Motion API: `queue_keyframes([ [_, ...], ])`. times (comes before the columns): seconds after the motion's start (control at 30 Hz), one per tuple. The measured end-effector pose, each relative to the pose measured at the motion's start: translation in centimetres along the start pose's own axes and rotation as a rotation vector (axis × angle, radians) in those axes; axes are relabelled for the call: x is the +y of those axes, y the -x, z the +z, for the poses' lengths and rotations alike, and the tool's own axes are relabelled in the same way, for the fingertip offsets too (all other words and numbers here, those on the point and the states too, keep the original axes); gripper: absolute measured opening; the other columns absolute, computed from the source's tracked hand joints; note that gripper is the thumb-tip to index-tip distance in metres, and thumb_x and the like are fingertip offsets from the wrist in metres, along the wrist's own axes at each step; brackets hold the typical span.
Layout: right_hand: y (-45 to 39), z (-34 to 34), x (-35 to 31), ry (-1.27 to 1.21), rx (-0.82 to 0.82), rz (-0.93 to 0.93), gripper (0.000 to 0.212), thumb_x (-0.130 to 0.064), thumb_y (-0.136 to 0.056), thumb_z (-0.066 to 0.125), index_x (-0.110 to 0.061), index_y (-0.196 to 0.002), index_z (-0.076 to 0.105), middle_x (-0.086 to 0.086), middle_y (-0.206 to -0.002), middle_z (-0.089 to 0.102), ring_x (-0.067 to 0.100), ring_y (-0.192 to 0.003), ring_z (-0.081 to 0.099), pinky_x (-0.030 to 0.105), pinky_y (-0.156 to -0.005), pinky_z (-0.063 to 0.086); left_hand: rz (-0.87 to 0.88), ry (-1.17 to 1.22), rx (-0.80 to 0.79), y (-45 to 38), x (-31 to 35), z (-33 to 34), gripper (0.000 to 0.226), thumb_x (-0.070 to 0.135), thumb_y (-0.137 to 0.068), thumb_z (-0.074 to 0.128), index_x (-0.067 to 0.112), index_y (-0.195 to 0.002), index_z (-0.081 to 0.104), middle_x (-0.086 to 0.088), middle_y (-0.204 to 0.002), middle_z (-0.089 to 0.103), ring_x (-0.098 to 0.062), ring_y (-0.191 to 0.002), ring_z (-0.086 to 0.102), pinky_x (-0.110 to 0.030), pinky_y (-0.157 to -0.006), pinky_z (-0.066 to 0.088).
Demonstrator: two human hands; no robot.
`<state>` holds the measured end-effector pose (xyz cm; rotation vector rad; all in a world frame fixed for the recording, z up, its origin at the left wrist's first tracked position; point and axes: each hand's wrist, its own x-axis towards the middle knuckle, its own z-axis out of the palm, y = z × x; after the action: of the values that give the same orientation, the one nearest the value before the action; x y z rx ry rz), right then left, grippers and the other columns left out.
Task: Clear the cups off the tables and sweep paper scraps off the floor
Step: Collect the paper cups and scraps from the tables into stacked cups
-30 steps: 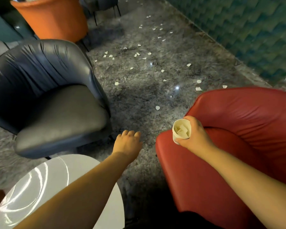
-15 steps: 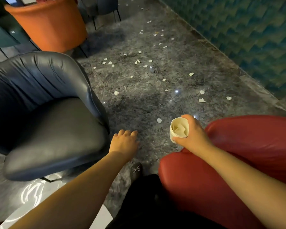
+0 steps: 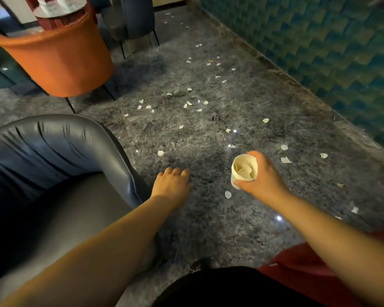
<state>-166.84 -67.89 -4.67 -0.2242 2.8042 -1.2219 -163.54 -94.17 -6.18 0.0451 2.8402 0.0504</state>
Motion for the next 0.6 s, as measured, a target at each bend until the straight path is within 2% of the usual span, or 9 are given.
queue_keyframes([
  [0.1, -3.4, 0.8, -0.8, -0.031, -0.004, -0.009, 0.082, -0.027, -0.063, 0.086, -0.025, -0.130, 0.040, -0.007, -0.124, 0.041, 0.011, -0.108, 0.044, 0.024, -0.085, 0.036, -0.001, 0.041, 0.011, -3.0, -1.2, -1.4, 0.048, 0.046, -0.100, 0.037, 0.023, -0.142, 0.040, -0.006, -0.143, 0.047, -0.030, -0.132, 0.037, -0.044, -0.104, 0.034],
  [0.27, -9.6, 1.6, -1.1, -0.018, -0.032, -0.013, 0.083, -0.026, -0.063, 0.087, -0.022, -0.132, 0.040, 0.002, -0.132, 0.042, 0.011, -0.108, 0.043, 0.023, -0.085, 0.035, -0.018, 0.058, 0.006, -7.9, -2.3, -2.9, 0.049, 0.046, -0.101, 0.037, 0.023, -0.144, 0.039, -0.005, -0.142, 0.048, -0.029, -0.132, 0.038, -0.043, -0.104, 0.035],
  [0.37, -14.5, 1.6, -0.7, -0.025, -0.057, -0.024, 0.083, -0.027, -0.064, 0.086, -0.024, -0.132, 0.039, 0.000, -0.133, 0.042, 0.010, -0.108, 0.042, 0.023, -0.084, 0.035, -0.043, 0.048, -0.001, -12.3, -2.6, -4.2, 0.046, 0.046, -0.100, 0.038, 0.022, -0.140, 0.042, -0.005, -0.140, 0.049, -0.029, -0.131, 0.038, -0.043, -0.103, 0.036],
  [0.6, -29.8, -0.1, 1.5, 0.011, -0.144, -0.113, 0.084, -0.029, -0.064, 0.086, -0.022, -0.133, 0.039, 0.003, -0.132, 0.045, 0.021, -0.114, 0.048, 0.024, -0.084, 0.037, -0.140, 0.066, 0.006, -25.4, -1.6, -8.3, 0.052, 0.046, -0.101, 0.037, 0.022, -0.147, 0.033, -0.006, -0.148, 0.043, -0.030, -0.136, 0.034, -0.045, -0.107, 0.032],
])
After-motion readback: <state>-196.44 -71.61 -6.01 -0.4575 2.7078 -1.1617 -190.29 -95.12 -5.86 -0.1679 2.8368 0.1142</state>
